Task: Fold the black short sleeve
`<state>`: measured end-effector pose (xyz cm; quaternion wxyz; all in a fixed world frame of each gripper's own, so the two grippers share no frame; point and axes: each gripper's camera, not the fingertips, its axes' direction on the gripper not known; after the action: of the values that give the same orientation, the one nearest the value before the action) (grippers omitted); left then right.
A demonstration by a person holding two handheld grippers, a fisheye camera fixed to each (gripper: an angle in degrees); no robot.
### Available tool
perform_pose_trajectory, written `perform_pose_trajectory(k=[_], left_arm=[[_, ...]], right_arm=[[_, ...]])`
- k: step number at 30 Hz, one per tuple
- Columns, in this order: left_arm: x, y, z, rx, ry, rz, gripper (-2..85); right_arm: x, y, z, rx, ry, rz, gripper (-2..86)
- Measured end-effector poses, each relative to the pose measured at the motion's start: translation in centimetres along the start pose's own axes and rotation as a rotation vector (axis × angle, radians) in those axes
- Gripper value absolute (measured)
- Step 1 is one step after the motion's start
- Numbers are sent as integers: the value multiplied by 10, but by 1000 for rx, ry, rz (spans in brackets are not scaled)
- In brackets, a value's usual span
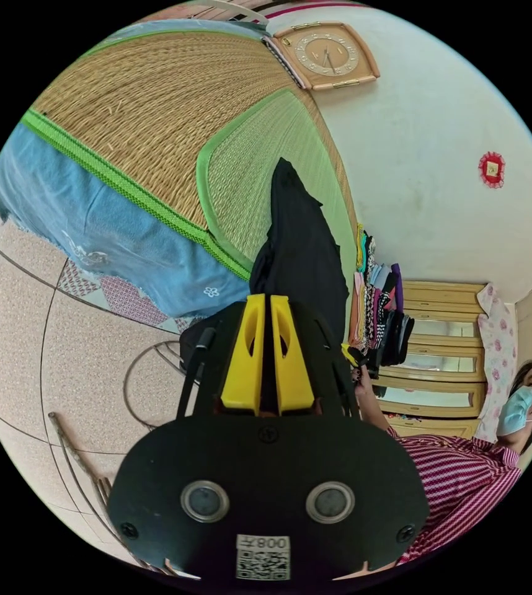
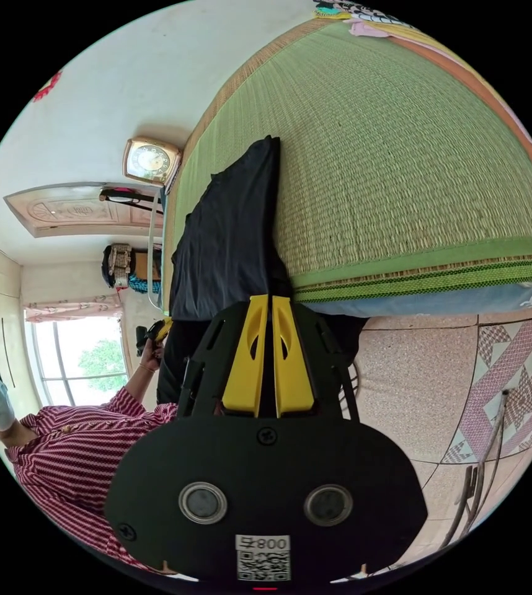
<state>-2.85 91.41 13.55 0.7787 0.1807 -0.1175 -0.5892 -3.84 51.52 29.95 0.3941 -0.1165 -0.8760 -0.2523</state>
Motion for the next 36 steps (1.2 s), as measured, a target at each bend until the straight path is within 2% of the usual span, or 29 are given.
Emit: perform_pose_trajectory(k=[6,10,13,18,23,29,36], left_arm=[[28,24,-27,24,-26,-1,14],[55,52,-53,108,-112,-33,8],[91,70,-67,153,-139,27,4],[183,84,-37,-2,-108,267,4],[314,117,48,-296,-41,603,18],[439,180,125,-522,-47,871,55],[542,250,151,-566,-221,1113,83]], right_arm=[[-4,13,13,-31,-5,-19,5],[-2,23,11,-9,-45,-18,4],[-3,29,9,7,-69,-27,3],[-2,36,10,14,-95,-32,3],[1,41,14,14,-116,-32,3],[3,48,15,29,-152,-37,3],[-3,53,20,21,-182,-68,3]])
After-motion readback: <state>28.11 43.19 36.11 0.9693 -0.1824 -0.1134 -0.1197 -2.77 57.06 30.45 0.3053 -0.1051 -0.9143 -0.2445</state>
